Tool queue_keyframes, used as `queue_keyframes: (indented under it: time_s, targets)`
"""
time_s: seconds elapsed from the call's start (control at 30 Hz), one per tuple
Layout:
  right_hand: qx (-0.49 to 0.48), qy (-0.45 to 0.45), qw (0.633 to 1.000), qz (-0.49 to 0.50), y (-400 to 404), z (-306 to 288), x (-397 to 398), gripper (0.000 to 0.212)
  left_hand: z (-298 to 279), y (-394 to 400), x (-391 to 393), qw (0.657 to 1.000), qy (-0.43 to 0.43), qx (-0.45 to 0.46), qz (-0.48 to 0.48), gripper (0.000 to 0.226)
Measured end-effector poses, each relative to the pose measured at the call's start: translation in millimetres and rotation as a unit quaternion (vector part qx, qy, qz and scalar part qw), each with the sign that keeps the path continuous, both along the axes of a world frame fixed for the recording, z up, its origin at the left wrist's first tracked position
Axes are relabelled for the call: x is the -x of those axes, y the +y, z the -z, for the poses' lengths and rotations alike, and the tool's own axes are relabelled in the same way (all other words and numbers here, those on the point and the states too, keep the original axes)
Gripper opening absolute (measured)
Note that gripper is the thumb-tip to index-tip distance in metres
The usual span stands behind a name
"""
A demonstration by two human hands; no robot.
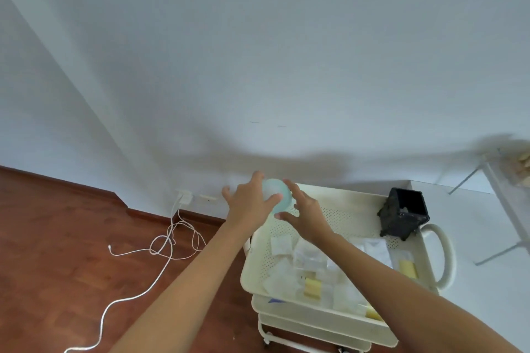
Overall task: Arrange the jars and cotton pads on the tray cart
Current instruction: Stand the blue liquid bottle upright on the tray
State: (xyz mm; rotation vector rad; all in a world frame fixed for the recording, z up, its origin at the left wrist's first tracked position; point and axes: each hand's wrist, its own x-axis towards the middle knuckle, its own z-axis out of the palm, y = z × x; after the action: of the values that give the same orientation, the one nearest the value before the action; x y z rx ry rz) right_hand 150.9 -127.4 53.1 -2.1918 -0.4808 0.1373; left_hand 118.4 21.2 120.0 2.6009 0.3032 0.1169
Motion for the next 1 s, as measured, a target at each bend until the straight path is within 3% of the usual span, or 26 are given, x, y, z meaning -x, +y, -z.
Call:
queue_keyframes:
  time_s: [0.23, 0.37, 0.63, 1.0]
  targets:
    - [-0.033, 0.047, 0.998, 0.022, -16, -19, -36, 0.077, 13, 3, -32, 0.989, -0.029, 0.121, 0.082, 0.059]
    - [0.017, 0.053, 0.998, -0.005, -19, -24, -60, 0.072, 14, -4, -51, 0.985, -0.014, 0.166, 0.054, 0.054]
    - [0.037, 0.084, 0.996, -0.018, -23, -25, -87, 0.061, 15, -15, -70, 0.976, 0.029, 0.212, 0.036, 0.052]
    - [0.102, 0.119, 0.985, -0.076, -55, -7, -85, 0.067, 40, -31, -61, 0.979, -0.027, 0.203, -0.008, 0.059]
